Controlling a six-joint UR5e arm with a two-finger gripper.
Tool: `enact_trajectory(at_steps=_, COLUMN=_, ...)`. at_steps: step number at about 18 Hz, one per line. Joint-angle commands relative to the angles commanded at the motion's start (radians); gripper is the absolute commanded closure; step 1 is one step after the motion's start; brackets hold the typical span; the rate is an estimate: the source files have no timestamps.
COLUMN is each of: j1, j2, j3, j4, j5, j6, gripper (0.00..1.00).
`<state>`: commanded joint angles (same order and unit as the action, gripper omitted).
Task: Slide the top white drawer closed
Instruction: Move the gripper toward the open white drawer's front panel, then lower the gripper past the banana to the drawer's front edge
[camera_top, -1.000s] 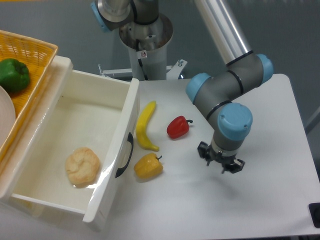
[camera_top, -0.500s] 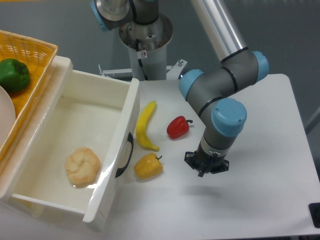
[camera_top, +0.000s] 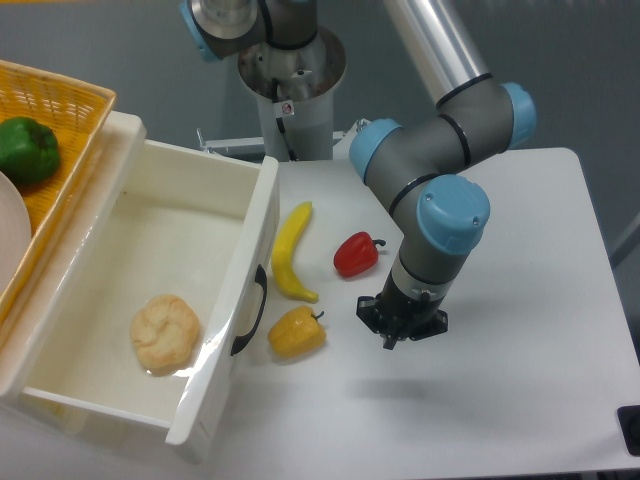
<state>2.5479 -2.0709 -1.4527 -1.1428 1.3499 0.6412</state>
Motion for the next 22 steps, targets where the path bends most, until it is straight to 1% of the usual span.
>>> enact_trajectory(at_steps=3, j1=0.003, j2=0.005, j3=0.002, j4=-0.034, j5=-0.003, j6=-0.032, gripper=1.00)
enact_trajectory(at_steps=6, j1=-0.001, j2=0.009, j3=0.000, j4=-0.092, j5=-0.026, j6=-0.049, gripper=1.00)
enact_trajectory(at_steps=11, j1=0.000, j2=0.024, j3=0.000, j4=-0.167, j5=-0.112, j6=-0.061, gripper=1.00)
enact_trajectory(at_steps=13, j1=0.000, j2=0.028, j3=0.000, j4=-0.186, j5=-0.152, j6=-0.090, gripper=1.00)
enact_trajectory(at_steps=18, j1=-0.006, j2=0.043, j3=0.000, j4=-0.235, j5=-0.228, j6=-0.097, gripper=1.00)
enact_trajectory(at_steps=22, j1=-0.006, j2=0.055, j3=-0.002, j4=-0.324, j5=-0.326, j6=-0.110, gripper=1.00)
